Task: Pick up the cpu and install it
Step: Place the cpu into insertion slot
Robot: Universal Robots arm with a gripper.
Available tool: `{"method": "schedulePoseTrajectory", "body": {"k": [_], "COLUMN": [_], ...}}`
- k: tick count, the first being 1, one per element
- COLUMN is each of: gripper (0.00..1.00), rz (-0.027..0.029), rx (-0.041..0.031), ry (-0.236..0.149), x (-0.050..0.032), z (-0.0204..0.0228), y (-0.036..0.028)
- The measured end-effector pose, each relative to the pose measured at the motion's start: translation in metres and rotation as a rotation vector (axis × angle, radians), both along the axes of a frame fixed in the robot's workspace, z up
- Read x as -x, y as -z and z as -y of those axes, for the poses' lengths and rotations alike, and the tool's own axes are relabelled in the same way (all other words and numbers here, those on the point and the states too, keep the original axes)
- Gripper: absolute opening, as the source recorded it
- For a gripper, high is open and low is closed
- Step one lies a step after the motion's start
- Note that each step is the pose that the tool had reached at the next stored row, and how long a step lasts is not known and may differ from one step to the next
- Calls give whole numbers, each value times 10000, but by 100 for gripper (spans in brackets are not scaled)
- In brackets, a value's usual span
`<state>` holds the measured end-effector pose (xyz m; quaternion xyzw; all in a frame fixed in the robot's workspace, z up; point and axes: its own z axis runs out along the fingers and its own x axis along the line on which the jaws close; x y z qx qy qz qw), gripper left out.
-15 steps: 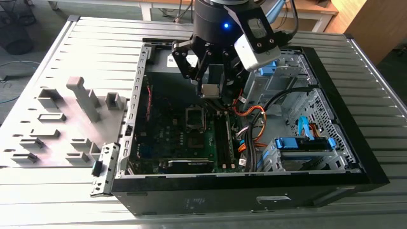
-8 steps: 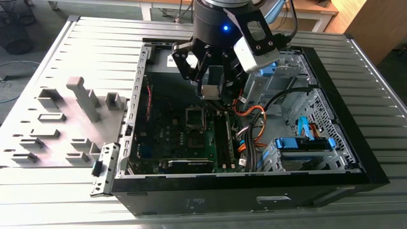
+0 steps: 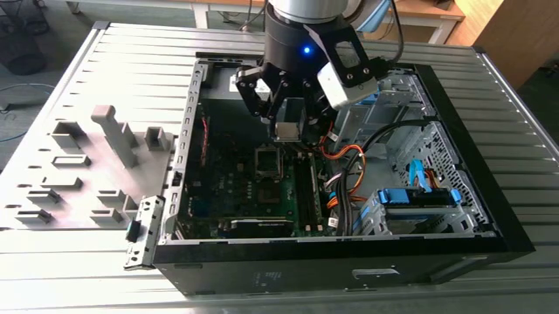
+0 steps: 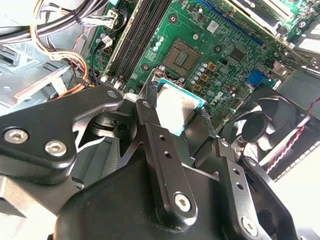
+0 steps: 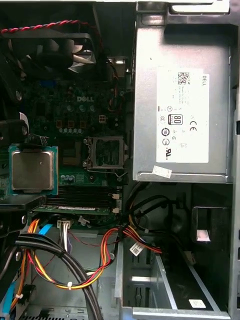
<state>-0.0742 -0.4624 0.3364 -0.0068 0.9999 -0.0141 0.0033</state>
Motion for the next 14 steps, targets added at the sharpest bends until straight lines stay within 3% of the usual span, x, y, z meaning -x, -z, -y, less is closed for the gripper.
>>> {"method": "schedulePoseTrajectory", "body": {"k": [14], "gripper": [47], "rz": [-3], "rx": [1], "ry": [-1], "x": [37], "z": [1], "y": [244]}}
